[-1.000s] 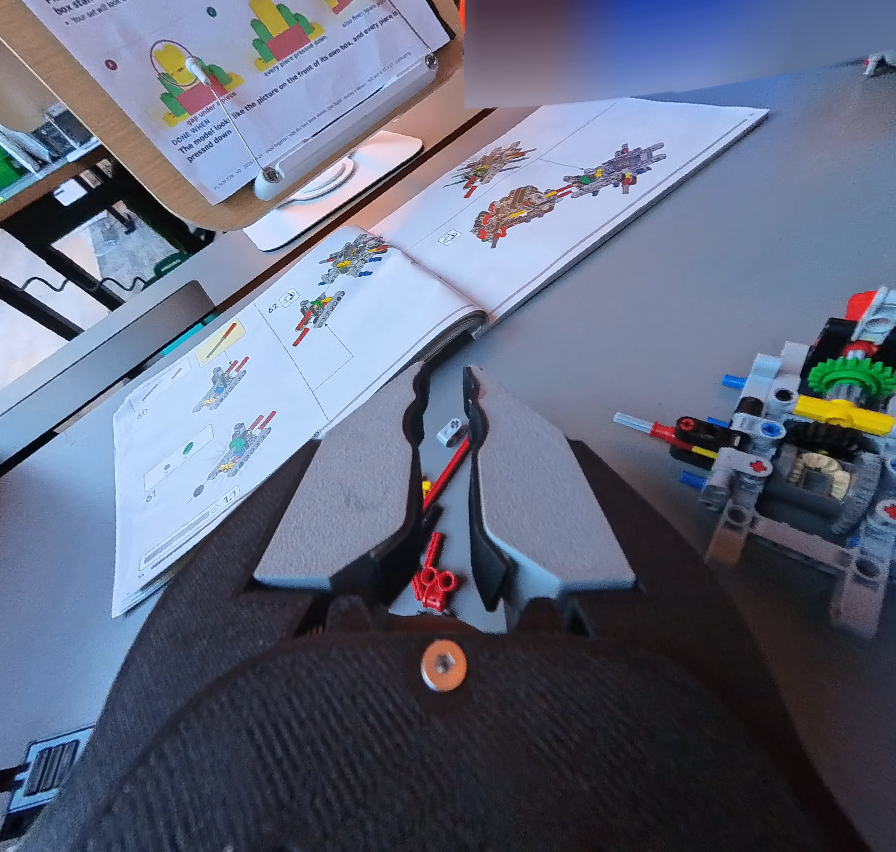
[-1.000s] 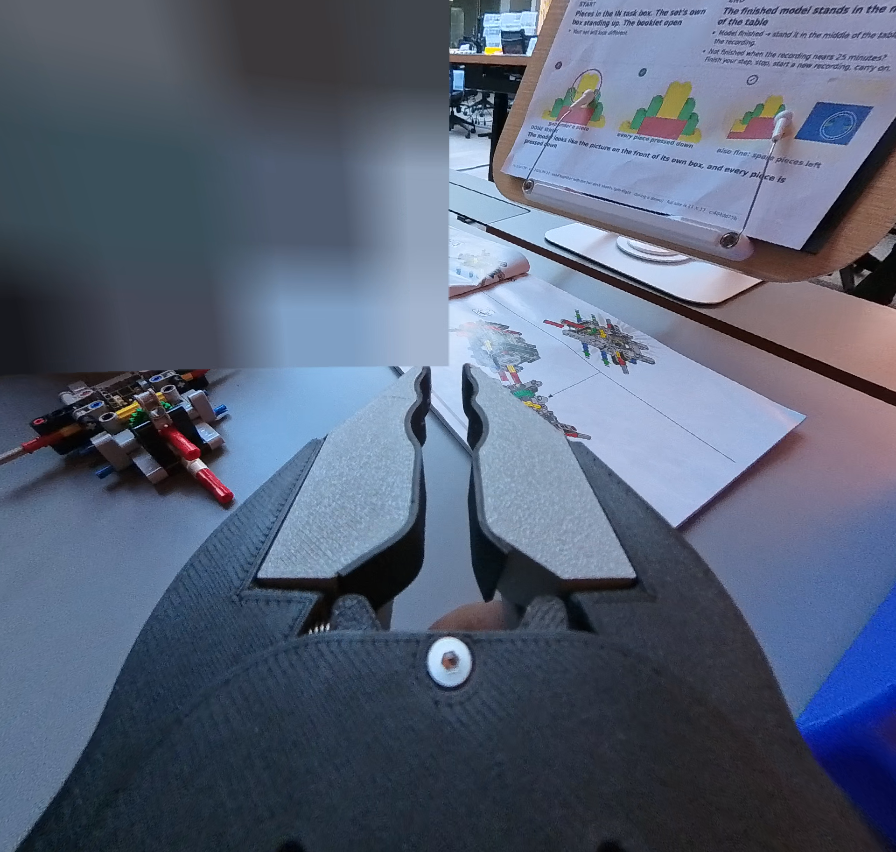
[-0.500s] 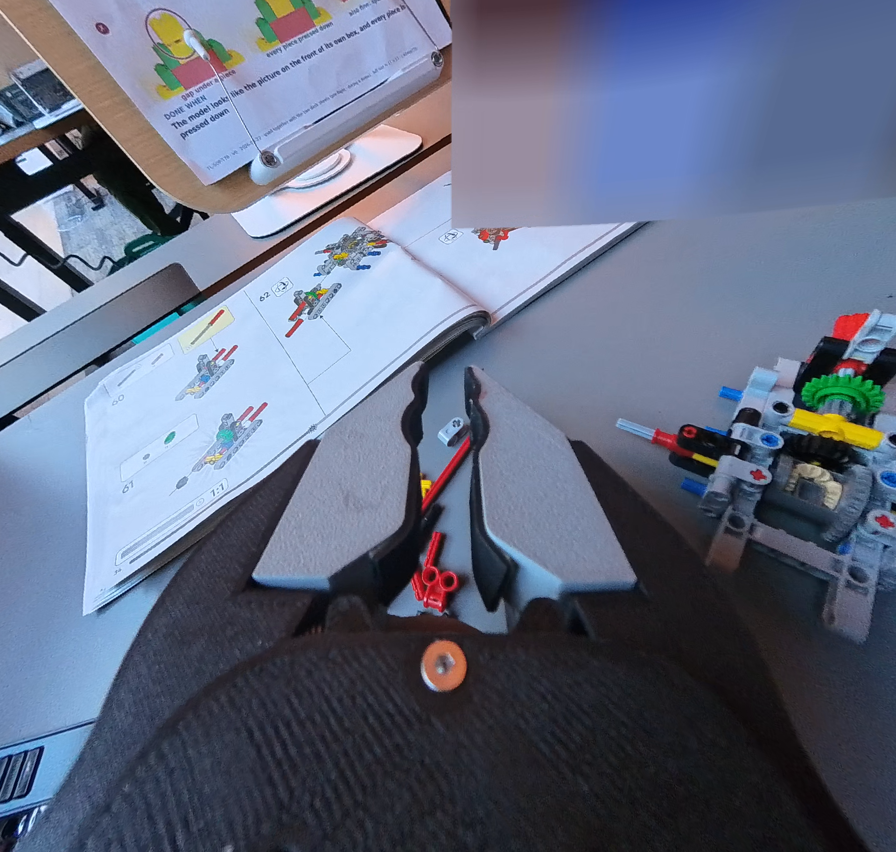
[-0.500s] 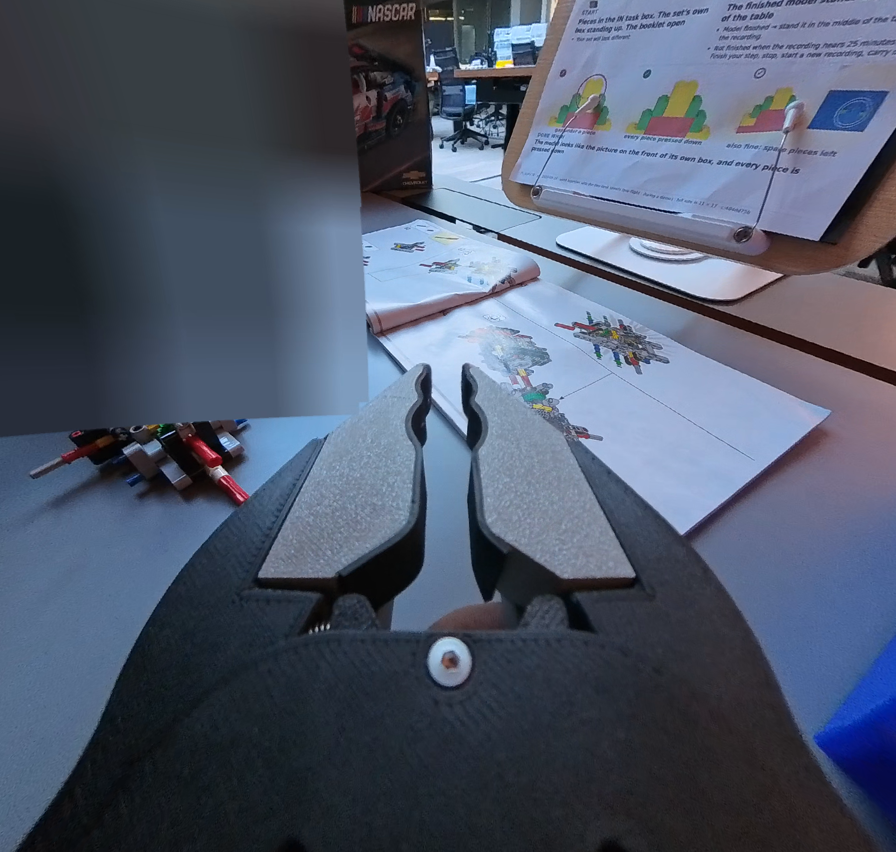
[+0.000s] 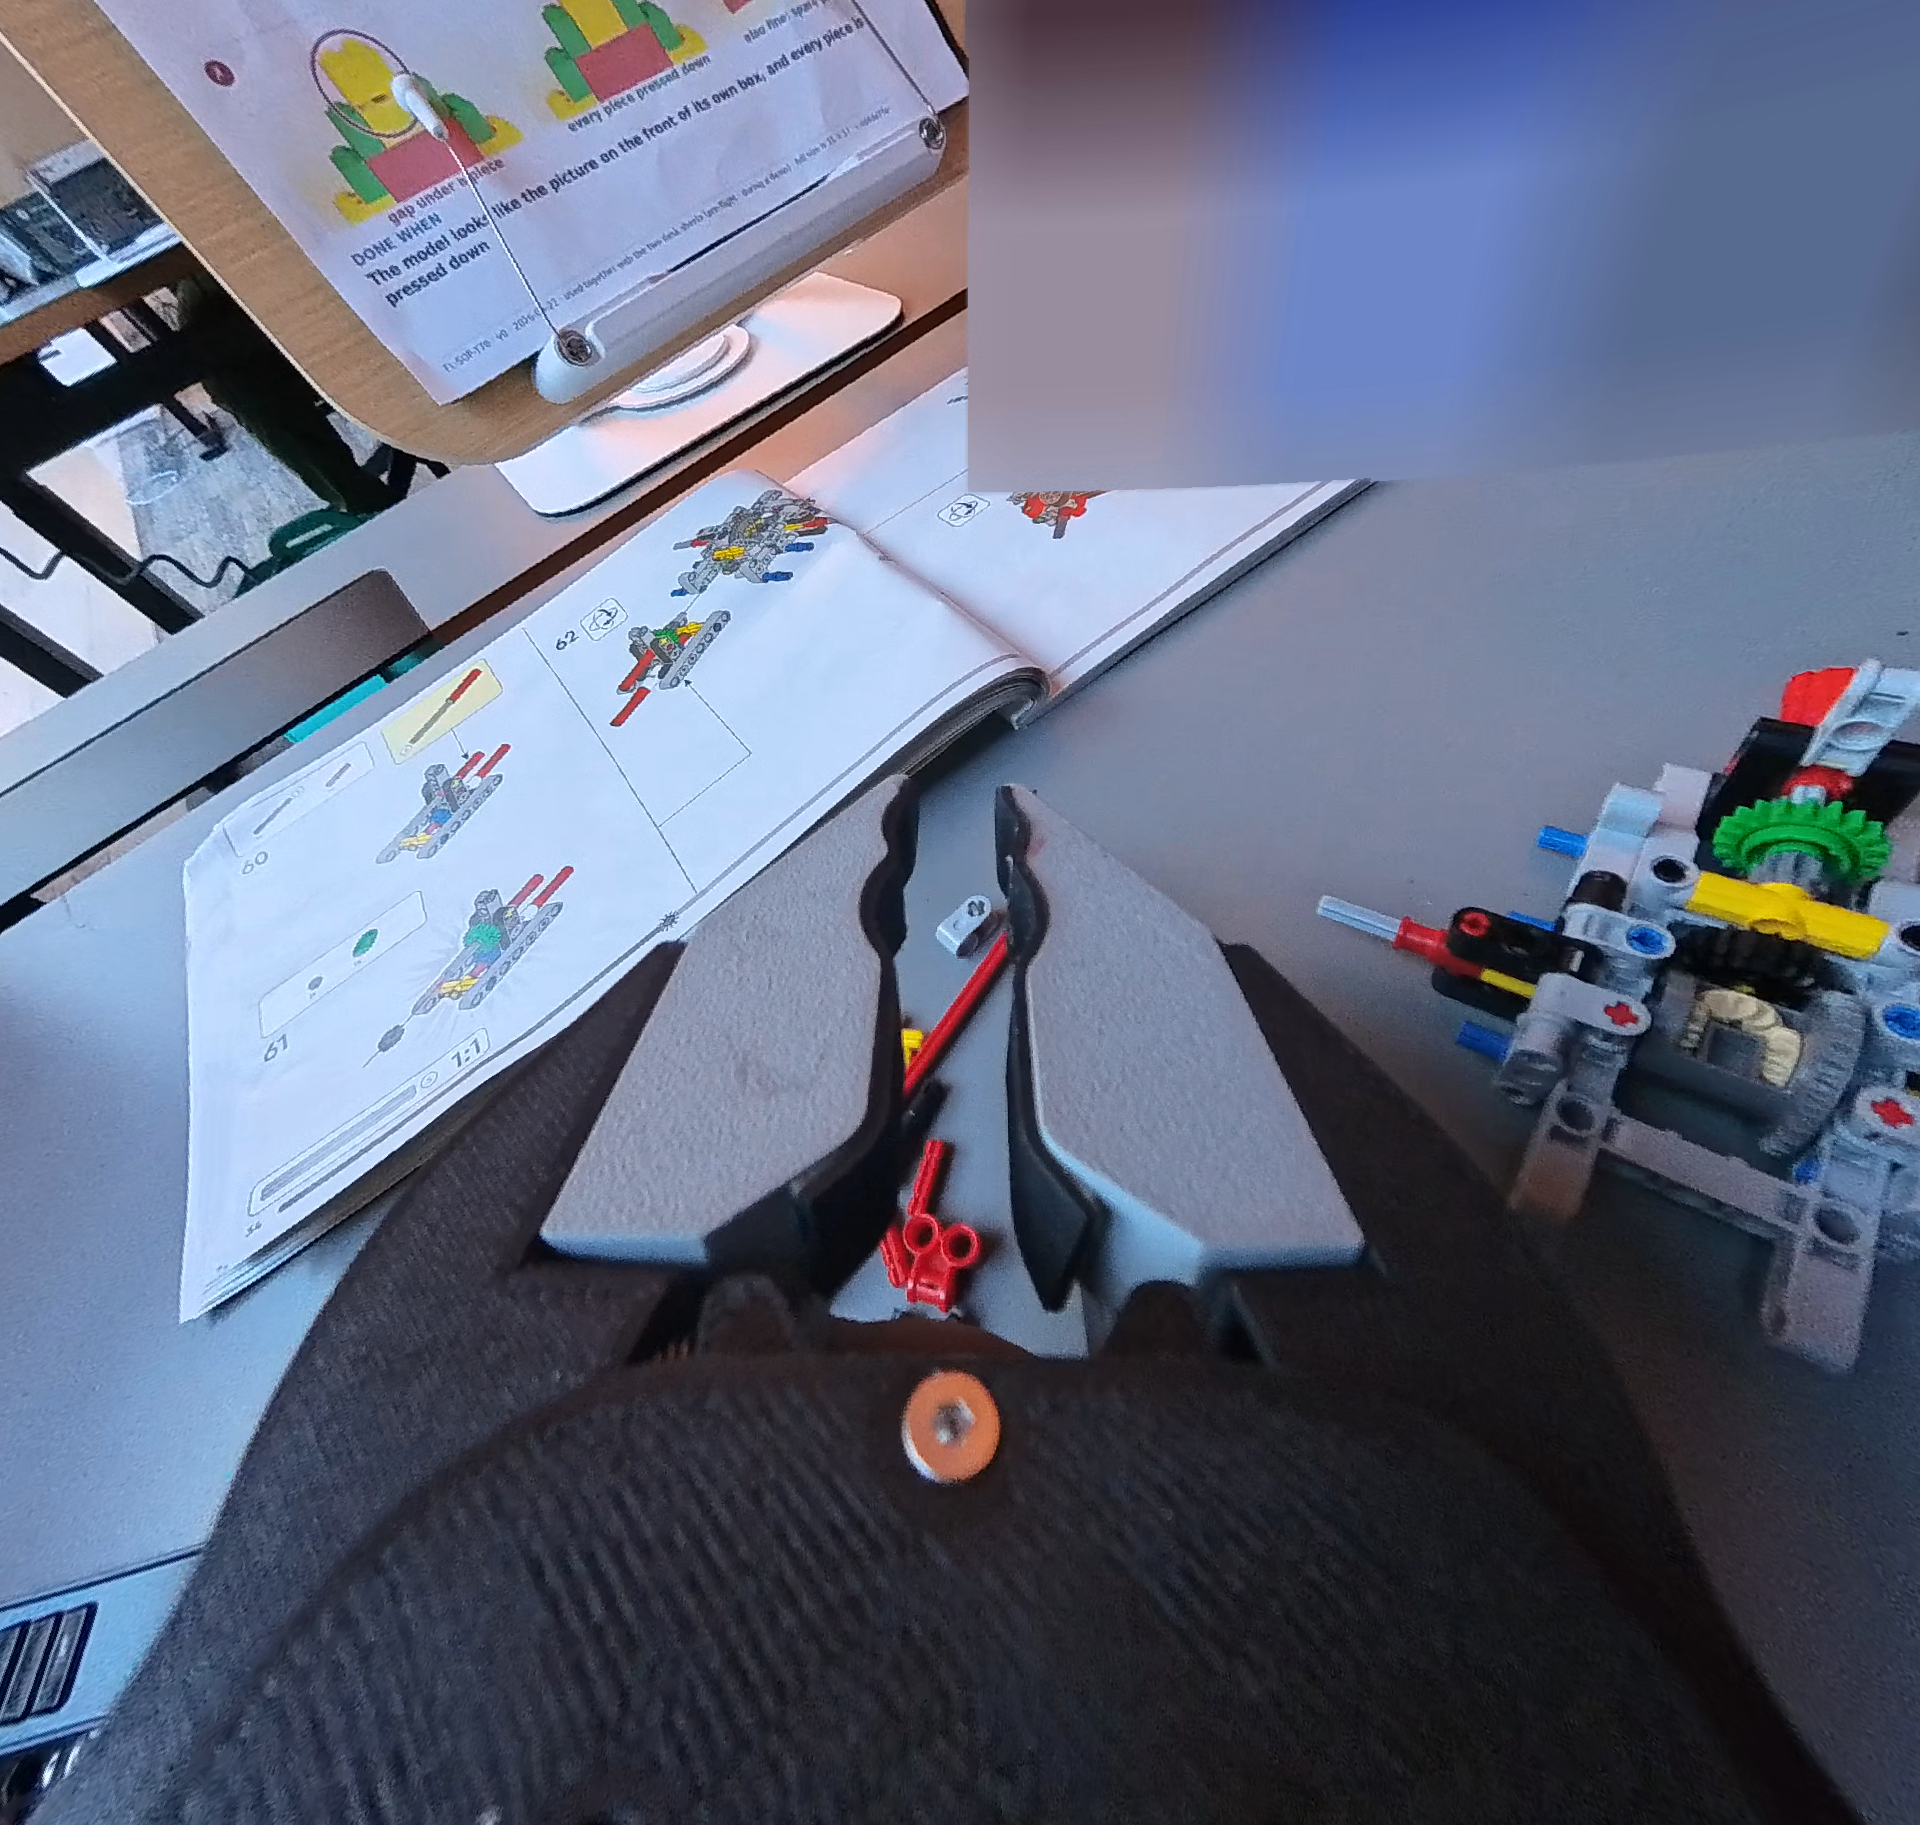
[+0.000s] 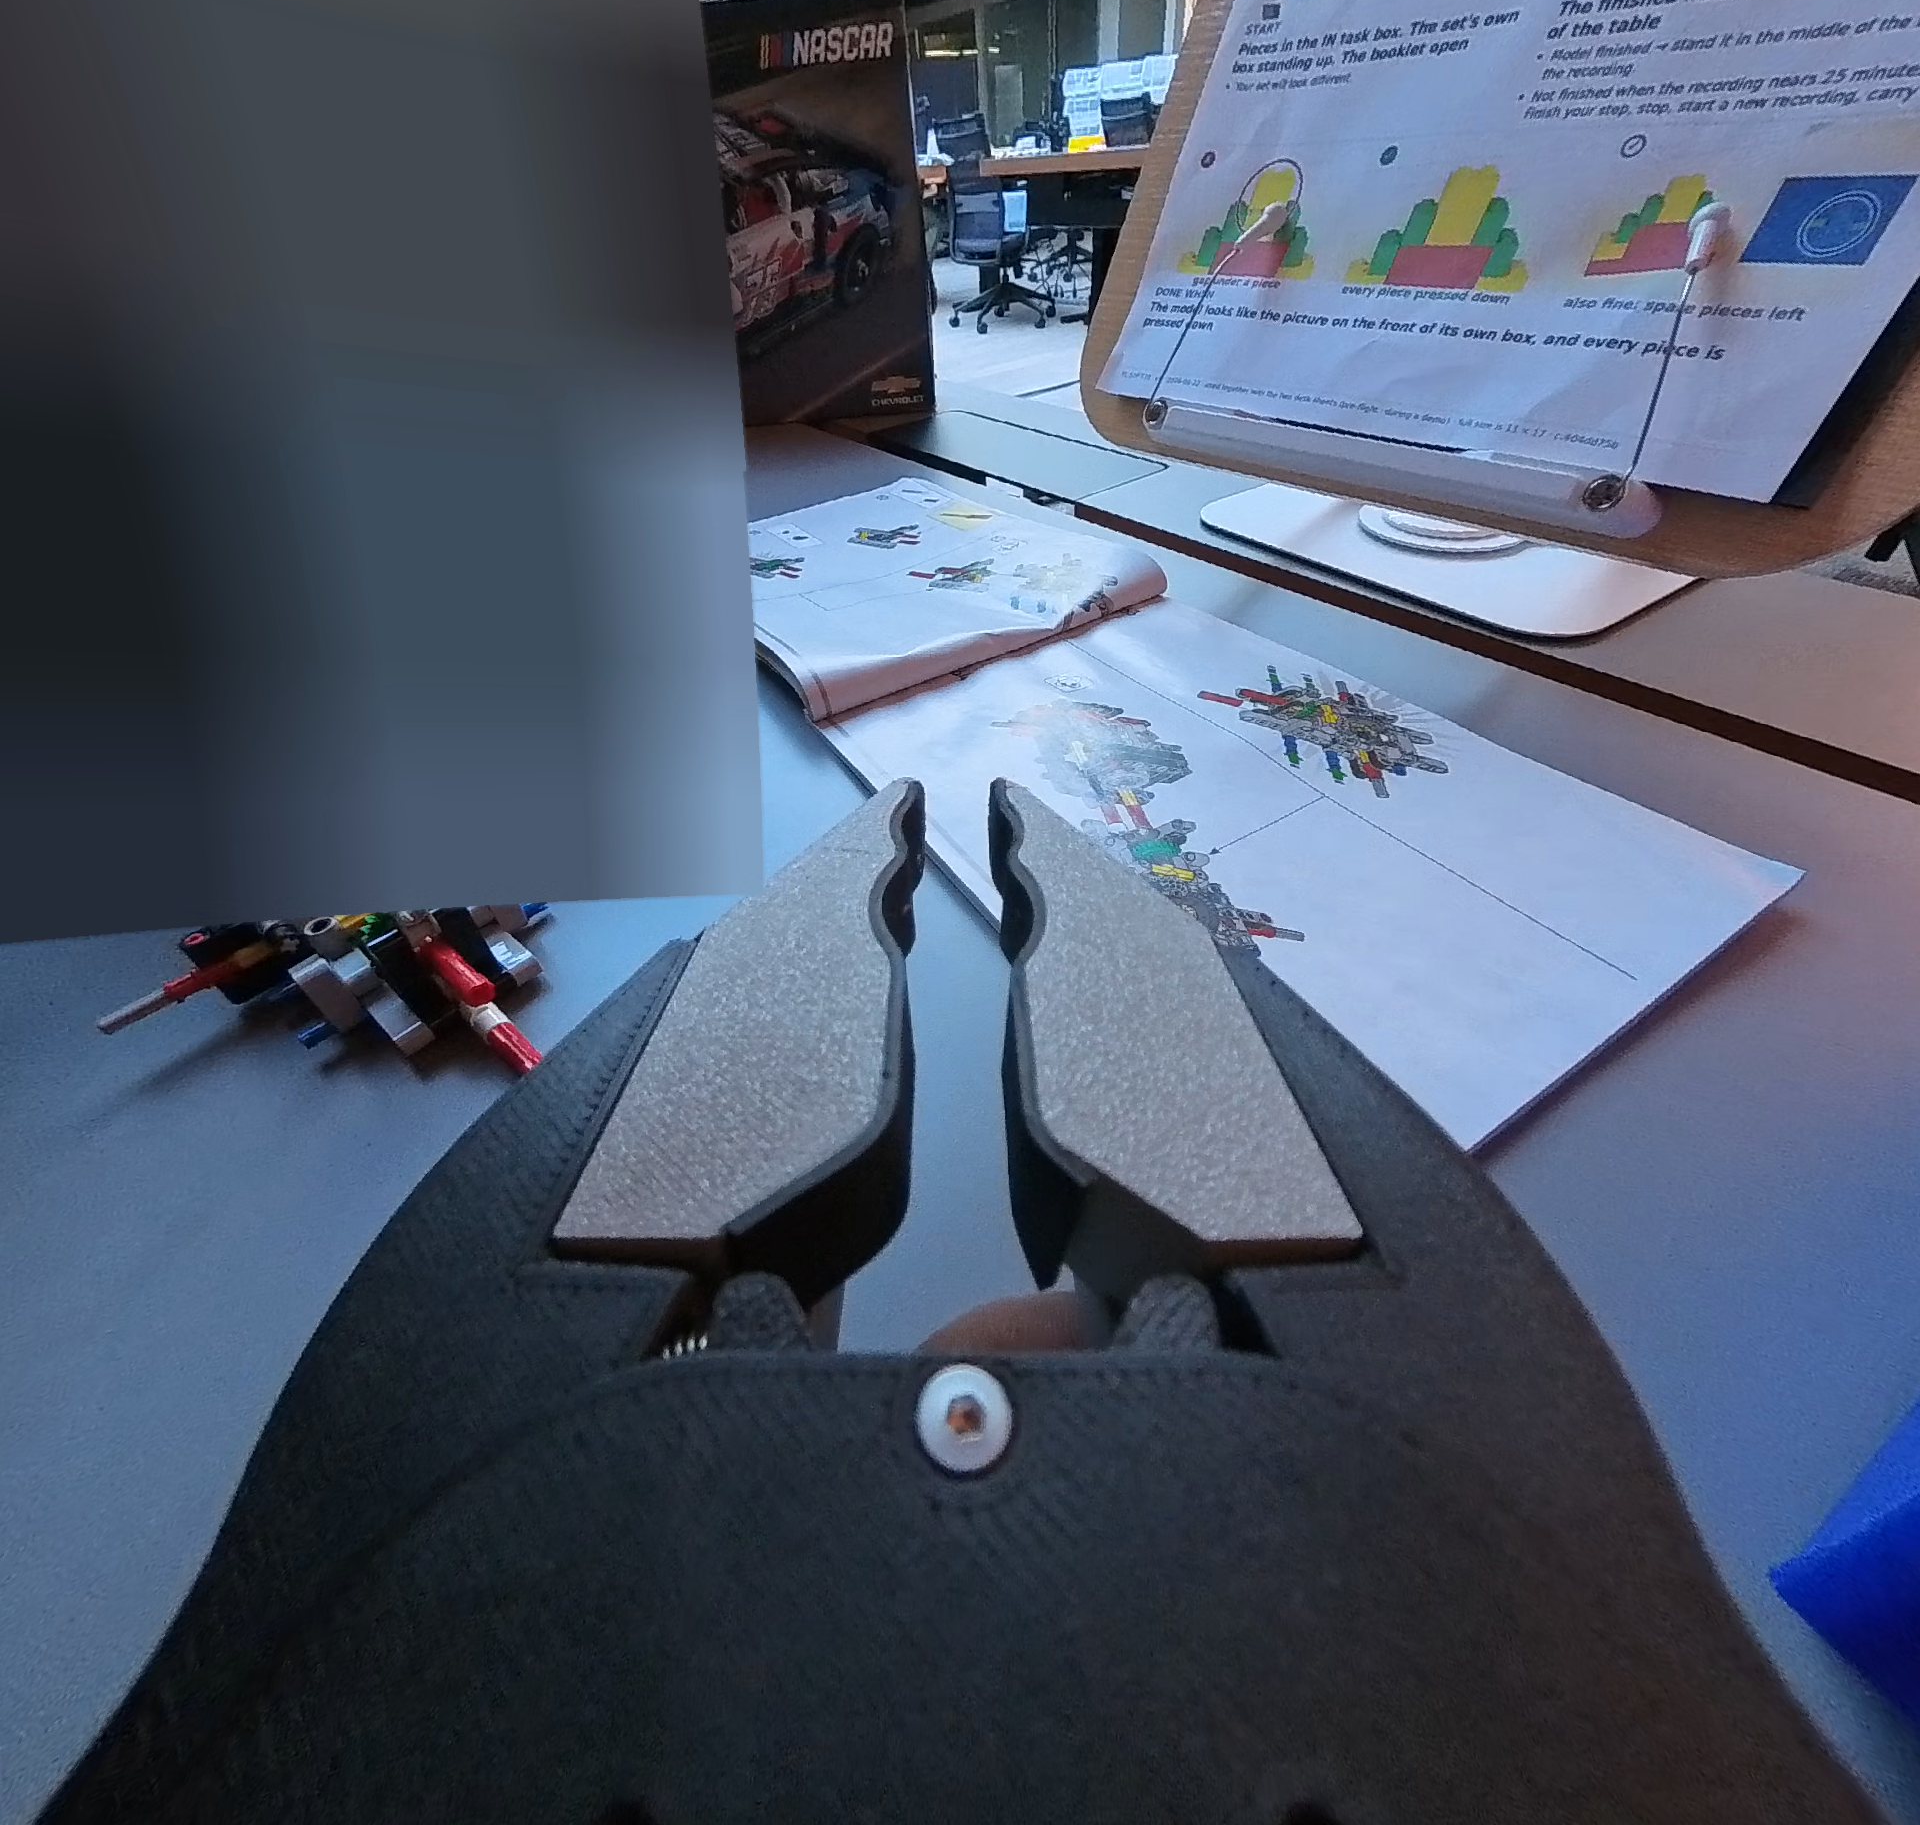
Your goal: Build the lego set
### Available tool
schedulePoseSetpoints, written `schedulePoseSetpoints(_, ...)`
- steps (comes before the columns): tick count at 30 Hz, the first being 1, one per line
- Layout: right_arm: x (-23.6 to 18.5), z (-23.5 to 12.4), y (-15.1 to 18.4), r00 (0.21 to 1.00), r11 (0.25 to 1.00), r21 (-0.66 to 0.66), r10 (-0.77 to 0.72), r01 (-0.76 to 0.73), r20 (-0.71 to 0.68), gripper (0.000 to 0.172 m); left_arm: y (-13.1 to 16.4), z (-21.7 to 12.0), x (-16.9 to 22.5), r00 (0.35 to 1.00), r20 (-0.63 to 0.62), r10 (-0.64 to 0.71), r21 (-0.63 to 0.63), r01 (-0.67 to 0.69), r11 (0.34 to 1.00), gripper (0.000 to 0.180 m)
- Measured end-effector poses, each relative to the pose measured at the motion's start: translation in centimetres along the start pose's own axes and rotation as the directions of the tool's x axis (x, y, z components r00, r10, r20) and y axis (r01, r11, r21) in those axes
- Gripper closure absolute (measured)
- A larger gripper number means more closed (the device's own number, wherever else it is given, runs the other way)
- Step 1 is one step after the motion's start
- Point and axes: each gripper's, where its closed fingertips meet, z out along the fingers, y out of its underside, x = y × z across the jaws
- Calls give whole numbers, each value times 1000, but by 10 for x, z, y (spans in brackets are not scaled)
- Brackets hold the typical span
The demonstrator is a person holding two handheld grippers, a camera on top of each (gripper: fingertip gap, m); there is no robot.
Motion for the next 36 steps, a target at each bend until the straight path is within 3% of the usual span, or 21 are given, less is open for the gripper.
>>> schedulePoseSetpoints(25, -7, 6, 1, 999, 1000, -7, 29, -29, 17, 162, 1, 0, -1, 1000, -8, -18, -5, 18, 1000, 167)
schedulePoseSetpoints(31, -25, 6, 5, 991, 999, -40, 31, -26, 128, 157, 9, 2, 5, 999, -32, 11, -58, -13, 998, 165)
schedulePoseSetpoints(36, -61, 7, 15, 953, 992, -81, -64, 91, 297, 153, 11, -3, 21, 992, -116, 45, -62, -53, 997, 165)
